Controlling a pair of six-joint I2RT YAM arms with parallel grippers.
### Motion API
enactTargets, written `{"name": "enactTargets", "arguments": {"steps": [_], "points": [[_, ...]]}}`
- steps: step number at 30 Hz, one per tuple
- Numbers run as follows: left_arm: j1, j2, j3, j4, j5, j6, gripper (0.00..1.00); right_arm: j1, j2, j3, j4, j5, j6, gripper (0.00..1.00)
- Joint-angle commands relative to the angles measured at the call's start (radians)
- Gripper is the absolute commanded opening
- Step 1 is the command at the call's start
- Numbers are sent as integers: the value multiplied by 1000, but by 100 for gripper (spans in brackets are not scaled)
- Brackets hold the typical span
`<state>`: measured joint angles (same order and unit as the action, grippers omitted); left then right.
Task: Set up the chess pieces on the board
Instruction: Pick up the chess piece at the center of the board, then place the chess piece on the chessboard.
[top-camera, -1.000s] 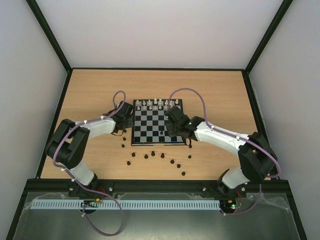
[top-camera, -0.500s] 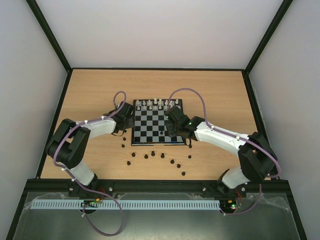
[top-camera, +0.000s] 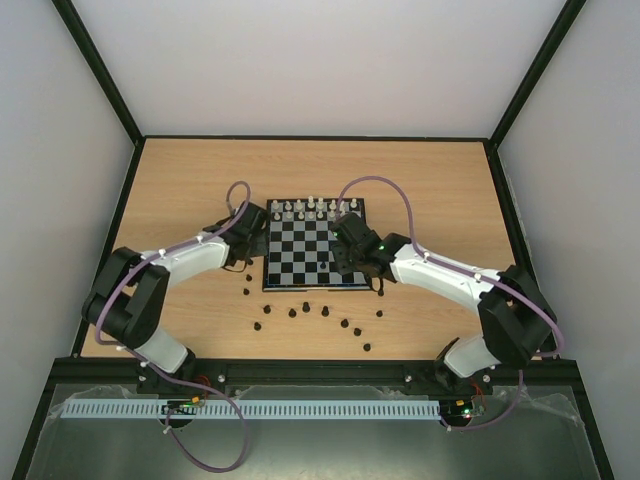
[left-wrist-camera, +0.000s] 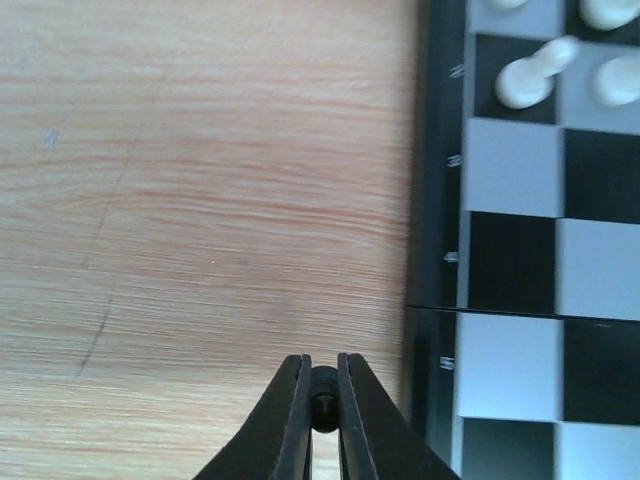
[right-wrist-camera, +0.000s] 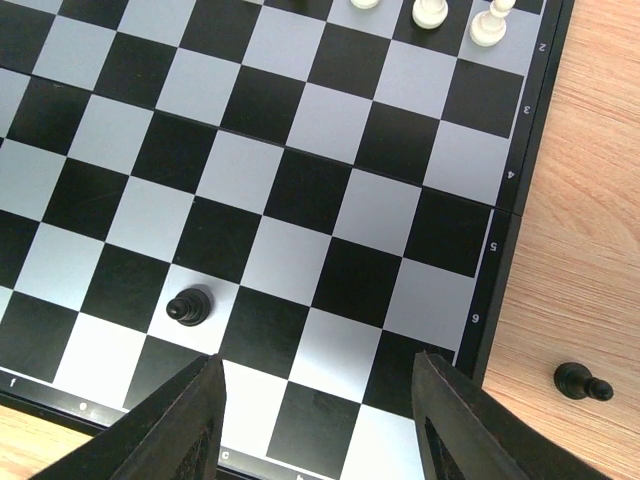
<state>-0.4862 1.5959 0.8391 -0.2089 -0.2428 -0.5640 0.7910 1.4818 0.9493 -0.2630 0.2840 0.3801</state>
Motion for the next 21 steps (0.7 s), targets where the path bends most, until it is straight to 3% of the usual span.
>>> {"name": "enactTargets", "arguments": {"steps": [1, 8, 16, 21], "points": [[-43, -69, 82, -109, -15, 15, 3, -11, -52, -21, -11, 2, 17, 52], [-188, -41, 187, -202, -6, 33, 3, -57, -89, -40, -16, -12, 52, 52], [-337, -13, 230, -192, -6, 2, 4, -120, -177, -93, -28, 1, 81, 53], [-350, 18, 178, -121, 25, -26, 4, -127, -196, -116, -17, 18, 91, 53]]}}
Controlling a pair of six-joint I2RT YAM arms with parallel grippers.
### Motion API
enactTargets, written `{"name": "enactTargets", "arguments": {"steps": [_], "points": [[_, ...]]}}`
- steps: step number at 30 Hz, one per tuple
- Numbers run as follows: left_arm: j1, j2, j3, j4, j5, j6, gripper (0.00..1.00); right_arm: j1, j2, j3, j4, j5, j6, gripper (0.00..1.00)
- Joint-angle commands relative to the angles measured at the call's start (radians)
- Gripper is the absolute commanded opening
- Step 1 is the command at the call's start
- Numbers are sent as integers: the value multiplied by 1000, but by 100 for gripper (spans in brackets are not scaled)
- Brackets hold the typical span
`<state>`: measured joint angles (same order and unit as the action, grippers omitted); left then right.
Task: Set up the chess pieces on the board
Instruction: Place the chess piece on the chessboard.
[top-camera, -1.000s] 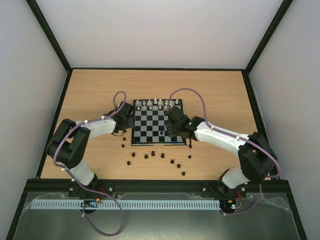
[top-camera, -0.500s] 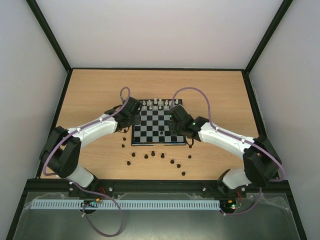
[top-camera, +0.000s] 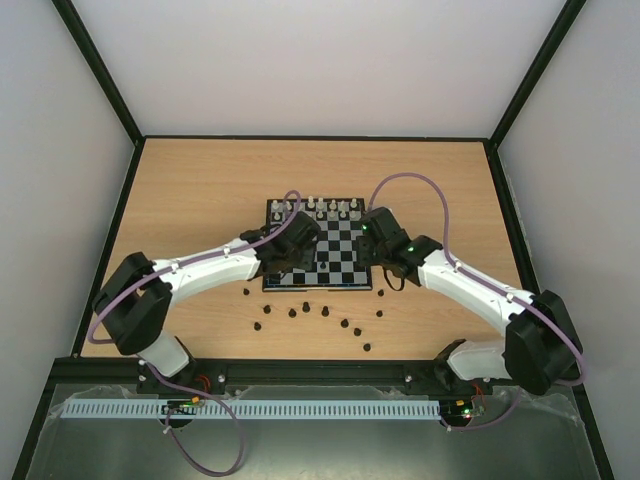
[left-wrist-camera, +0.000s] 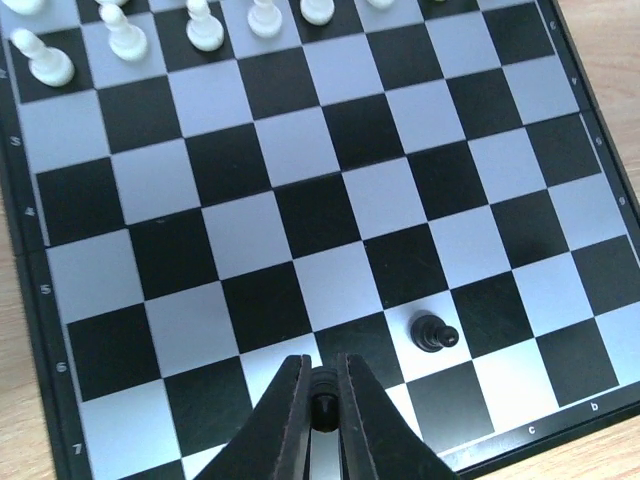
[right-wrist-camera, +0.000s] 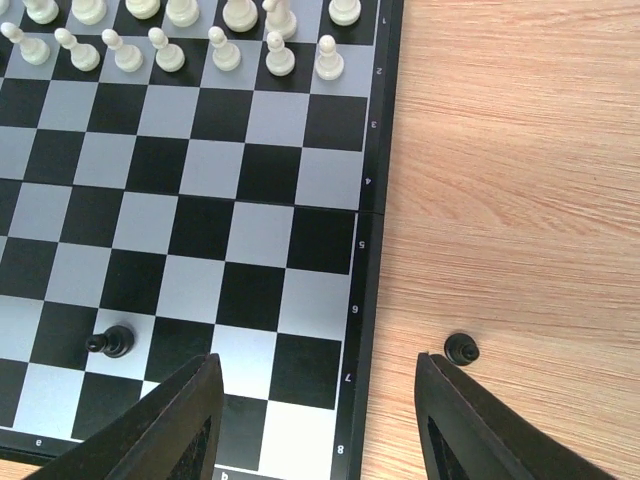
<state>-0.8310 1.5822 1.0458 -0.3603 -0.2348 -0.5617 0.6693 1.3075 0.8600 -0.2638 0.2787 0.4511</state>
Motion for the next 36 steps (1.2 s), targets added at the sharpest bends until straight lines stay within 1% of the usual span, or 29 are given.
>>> {"name": "enactTargets", "arguments": {"steps": [1, 14, 21, 32, 36], "points": [[-8, 41, -39, 45, 25, -33, 4, -6, -21, -29, -12, 22, 21, 53], [-22, 136, -19, 106, 45, -33, 4, -10, -11, -47, 9, 5, 23, 53], [-23, 157, -25, 129, 61, -36, 4, -10, -1, -51, 18, 2, 24, 53], [-33, 182, 4, 120, 62, -32, 5, -10, 6, -54, 23, -1, 24, 53], [-37, 177, -12, 122, 63, -38, 6, -10, 3, -57, 24, -2, 24, 53]]}}
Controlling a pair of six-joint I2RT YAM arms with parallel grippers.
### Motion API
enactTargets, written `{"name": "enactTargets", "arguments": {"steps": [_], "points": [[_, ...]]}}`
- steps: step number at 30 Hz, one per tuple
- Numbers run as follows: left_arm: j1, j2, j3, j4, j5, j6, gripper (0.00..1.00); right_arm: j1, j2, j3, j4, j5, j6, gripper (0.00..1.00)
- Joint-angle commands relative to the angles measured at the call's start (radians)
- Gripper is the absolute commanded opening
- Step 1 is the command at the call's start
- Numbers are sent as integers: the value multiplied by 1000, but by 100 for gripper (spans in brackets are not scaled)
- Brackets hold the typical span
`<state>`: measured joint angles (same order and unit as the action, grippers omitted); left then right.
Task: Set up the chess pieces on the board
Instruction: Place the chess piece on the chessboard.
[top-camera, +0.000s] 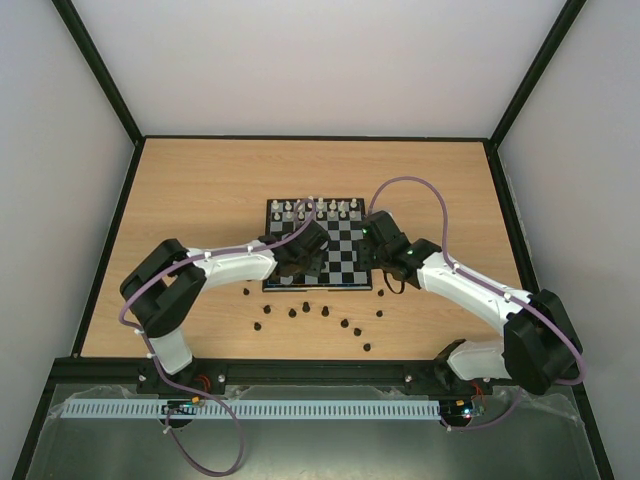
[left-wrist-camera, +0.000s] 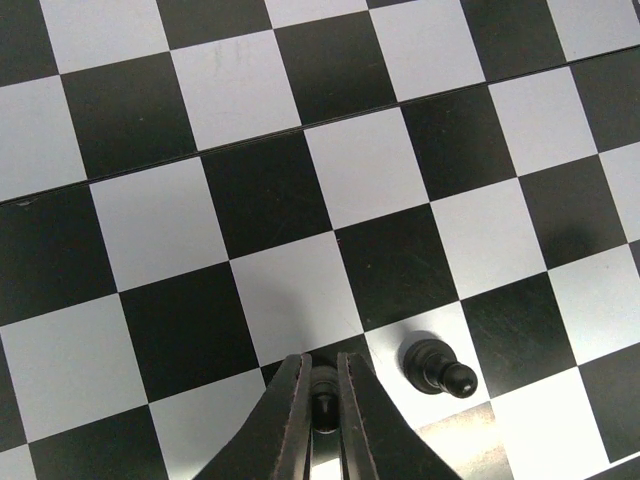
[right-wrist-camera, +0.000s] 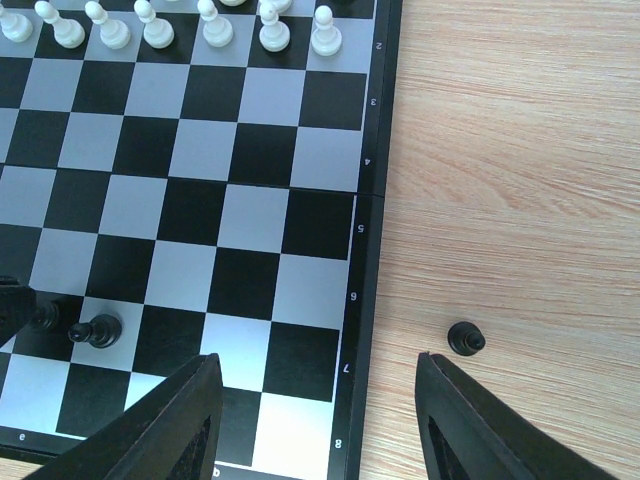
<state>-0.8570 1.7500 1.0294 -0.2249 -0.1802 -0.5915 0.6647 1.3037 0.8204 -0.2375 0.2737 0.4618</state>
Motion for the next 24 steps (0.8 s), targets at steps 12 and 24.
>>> {"name": "enactTargets", "arguments": {"steps": [12, 24], "points": [[-23, -45, -23, -46, -36, -38, 21, -5, 6, -20, -2, 8, 17, 54], [50, -195, -22, -87, -151, 9, 47, -141, 30, -51, -1, -47, 35, 56]]}}
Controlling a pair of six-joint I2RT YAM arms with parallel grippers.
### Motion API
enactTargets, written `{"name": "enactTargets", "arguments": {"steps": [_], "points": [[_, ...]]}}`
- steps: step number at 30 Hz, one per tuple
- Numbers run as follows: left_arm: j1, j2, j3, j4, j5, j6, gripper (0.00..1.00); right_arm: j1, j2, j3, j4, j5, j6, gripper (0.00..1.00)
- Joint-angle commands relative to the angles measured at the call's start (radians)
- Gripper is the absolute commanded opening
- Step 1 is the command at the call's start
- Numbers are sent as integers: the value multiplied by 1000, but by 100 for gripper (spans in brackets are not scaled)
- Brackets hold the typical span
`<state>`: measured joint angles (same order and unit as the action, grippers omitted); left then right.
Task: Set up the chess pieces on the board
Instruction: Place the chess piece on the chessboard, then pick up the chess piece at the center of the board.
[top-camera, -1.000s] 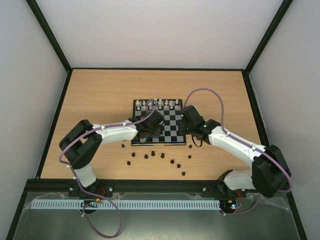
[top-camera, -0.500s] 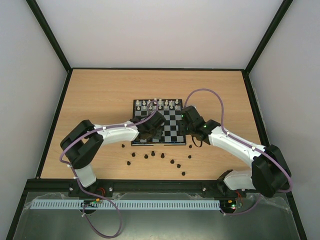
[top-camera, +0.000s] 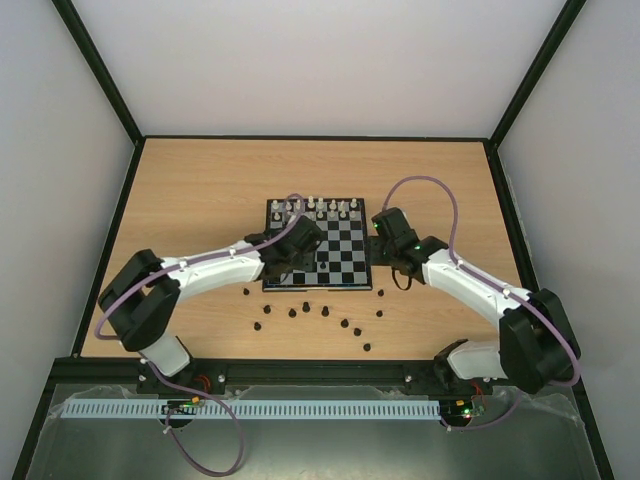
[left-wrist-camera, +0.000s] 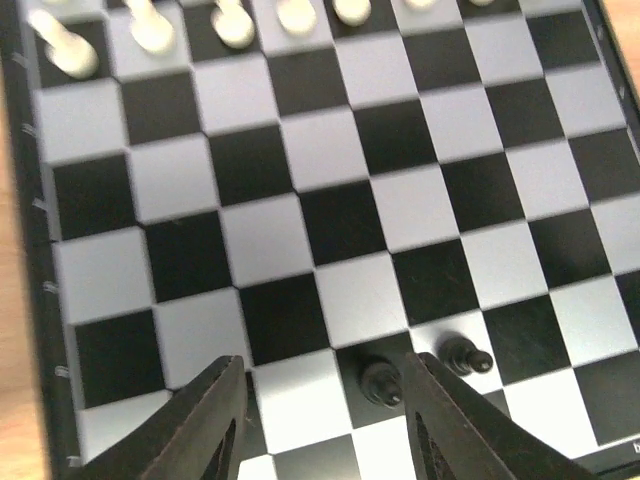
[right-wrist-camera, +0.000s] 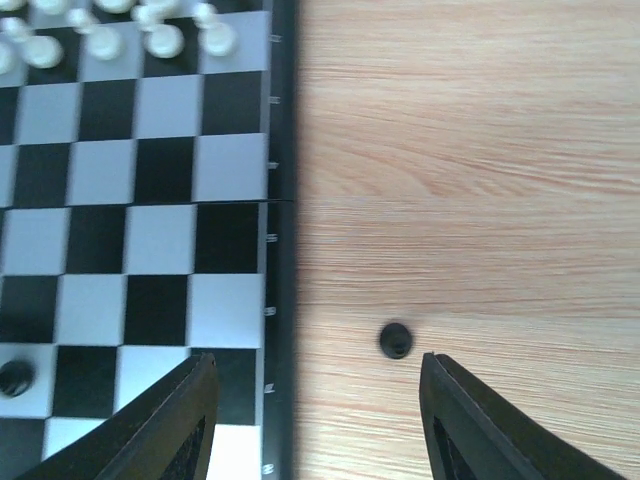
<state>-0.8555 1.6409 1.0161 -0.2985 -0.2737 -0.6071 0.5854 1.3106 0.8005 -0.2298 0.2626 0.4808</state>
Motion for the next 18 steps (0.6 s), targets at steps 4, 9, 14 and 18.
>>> {"name": "enactTargets", "arguments": {"steps": [4, 9, 14, 18], "points": [[120, -176, -96, 38, -60, 26, 61, -93, 57, -28, -15, -51, 13, 56], [191, -274, -199, 94, -61, 19, 84, -103, 108, -21, -23, -48, 10, 56], [248, -317, -249, 118, -51, 24, 99, -114, 155, -6, -23, -48, 8, 53], [263, -328, -283, 135, -48, 10, 99, -119, 195, 9, -23, -54, 4, 51]]}}
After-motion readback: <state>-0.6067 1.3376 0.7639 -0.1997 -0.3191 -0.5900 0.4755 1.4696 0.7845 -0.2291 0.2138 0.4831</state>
